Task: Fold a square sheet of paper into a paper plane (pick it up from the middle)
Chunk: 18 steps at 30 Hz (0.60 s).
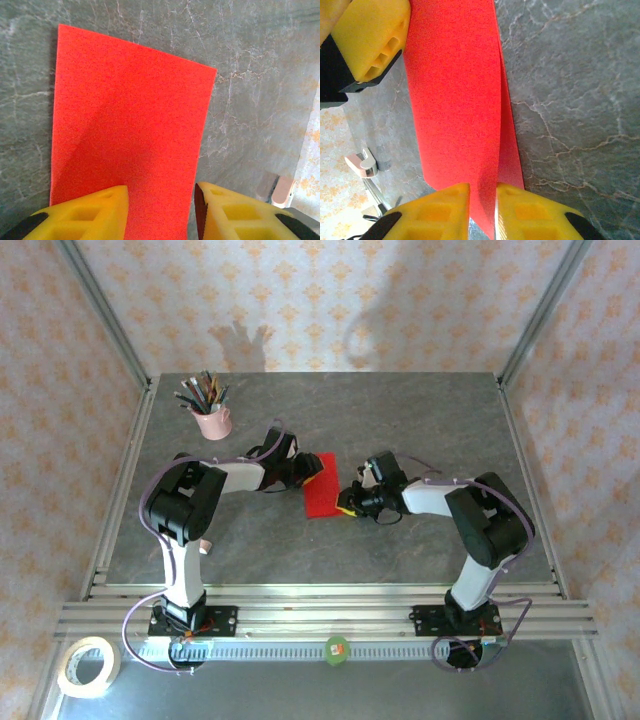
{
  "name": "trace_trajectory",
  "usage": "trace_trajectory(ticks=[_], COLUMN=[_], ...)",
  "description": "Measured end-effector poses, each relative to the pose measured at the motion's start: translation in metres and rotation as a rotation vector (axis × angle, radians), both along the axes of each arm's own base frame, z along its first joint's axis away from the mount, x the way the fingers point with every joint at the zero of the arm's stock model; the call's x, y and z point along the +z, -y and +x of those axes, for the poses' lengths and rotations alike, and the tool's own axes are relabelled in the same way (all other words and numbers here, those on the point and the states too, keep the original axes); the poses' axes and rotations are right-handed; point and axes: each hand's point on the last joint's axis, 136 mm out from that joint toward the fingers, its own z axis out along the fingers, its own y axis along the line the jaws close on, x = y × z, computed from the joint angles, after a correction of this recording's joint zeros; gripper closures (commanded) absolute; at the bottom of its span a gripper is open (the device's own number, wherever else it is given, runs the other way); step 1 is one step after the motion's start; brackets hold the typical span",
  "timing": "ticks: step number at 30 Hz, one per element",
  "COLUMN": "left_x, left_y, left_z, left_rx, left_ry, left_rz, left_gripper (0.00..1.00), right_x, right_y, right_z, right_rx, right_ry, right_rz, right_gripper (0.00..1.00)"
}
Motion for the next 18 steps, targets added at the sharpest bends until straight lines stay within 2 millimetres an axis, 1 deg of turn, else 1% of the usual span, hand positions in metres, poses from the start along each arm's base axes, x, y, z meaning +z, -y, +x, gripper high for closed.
trace_trajectory(ticks=[4,7,11,14,16,18], left_x=[0.002,0.004,0.017,0.027,0.026,0.021], left_y=[0.001,0.001,-0.002,-0.01,-0.014,-0.016], left_z=[0.0,0.0,0.001,0.003,0.004,0.003], left_rx=[-0.006,-0.006,0.006,0.028,0.034,0.038], left_ry=[-0.003,-0.003,0.018,0.041,0.04,0.028], left_rz=[-0.017,-0.022,-0.02,-0.018,-0.015,-0.01], left_gripper=[0.57,0.57,0.6,0.64,0.66,0.69], right_x=[-0.003,-0.006,-0.009,-0.008,-0.006,-0.004], right_y=[0.0,0.003,0.005,0.006,0.006,0.006], right_z=[0.002,0.002,0.001,0.001,0.002,0.001], right_rx=[-0.014,-0.027,-0.035,-0.038,-0.039,-0.042], right_ry=[-0.019,-0.029,-0.036,-0.036,-0.031,-0.029], right_rz=[-0.009,-0.027,-0.044,-0.048,-0.048,-0.043], right_gripper=[0.91,0.94,0.96,0.96,0.96,0.96])
